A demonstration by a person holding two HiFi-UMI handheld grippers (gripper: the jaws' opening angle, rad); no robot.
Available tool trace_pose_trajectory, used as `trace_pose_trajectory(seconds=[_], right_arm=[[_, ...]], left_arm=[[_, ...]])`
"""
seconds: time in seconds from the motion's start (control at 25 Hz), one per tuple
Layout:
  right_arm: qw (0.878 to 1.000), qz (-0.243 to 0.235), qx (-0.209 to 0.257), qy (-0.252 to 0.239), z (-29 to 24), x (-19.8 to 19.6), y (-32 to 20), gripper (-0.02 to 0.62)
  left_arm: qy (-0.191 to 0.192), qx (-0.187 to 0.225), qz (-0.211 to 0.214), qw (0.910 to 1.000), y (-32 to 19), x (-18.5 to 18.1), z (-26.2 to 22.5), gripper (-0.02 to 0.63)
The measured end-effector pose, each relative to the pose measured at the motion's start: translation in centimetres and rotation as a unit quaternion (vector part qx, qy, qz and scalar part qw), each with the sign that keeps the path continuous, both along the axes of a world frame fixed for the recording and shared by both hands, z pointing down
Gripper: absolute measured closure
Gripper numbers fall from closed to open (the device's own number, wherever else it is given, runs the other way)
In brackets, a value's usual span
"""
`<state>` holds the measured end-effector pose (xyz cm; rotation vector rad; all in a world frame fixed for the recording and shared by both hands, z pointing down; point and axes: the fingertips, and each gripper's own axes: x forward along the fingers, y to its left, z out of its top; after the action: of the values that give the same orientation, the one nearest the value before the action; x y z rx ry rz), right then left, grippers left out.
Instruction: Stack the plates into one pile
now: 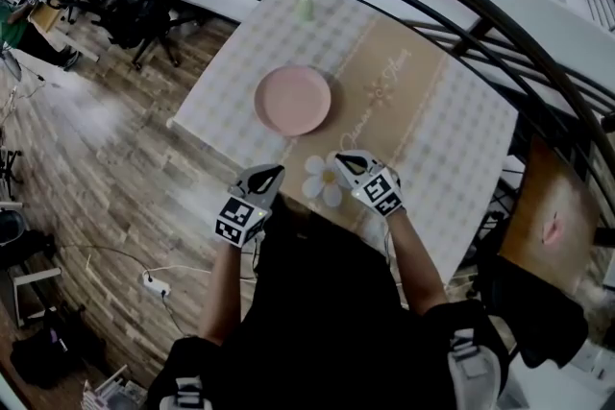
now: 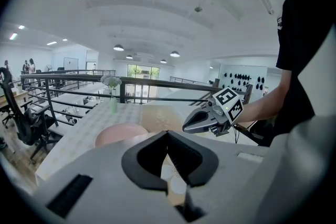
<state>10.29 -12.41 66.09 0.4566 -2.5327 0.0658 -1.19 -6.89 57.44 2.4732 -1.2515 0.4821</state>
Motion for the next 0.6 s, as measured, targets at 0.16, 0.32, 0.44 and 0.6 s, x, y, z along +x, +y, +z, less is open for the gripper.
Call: trace_pose_trajectory(seconds=[0.16,0.32,0.44,0.6], right_arm=[[1.000,-0.003,0.001,-0.008,-0.1,0.2,0.4,0.600],[1.000,-0.010,0.008,-0.017,-0.7,-0.4,0.6,0.600],[1.000,-0.013,0.011,-0.026,-1.0,-0.7,0.3,0.600],[0.999,-0.015,0.010,-0.030,-1.0,-0.7,-0.2,0.600]], left_arm=[[-0.008,0.000,-0.006,1.0000,0.7,0.3,-0.4,0.606],[-0.014,-0.002,-0.014,0.9998,1.4,0.2,-0.4,0.606],[-0.018,-0.002,-0.015,0.9997,1.5,0.5,-0.3,0.606],[-0.021,-0.005,-0.014,0.9997,1.3,1.0,-0.2,0.606]])
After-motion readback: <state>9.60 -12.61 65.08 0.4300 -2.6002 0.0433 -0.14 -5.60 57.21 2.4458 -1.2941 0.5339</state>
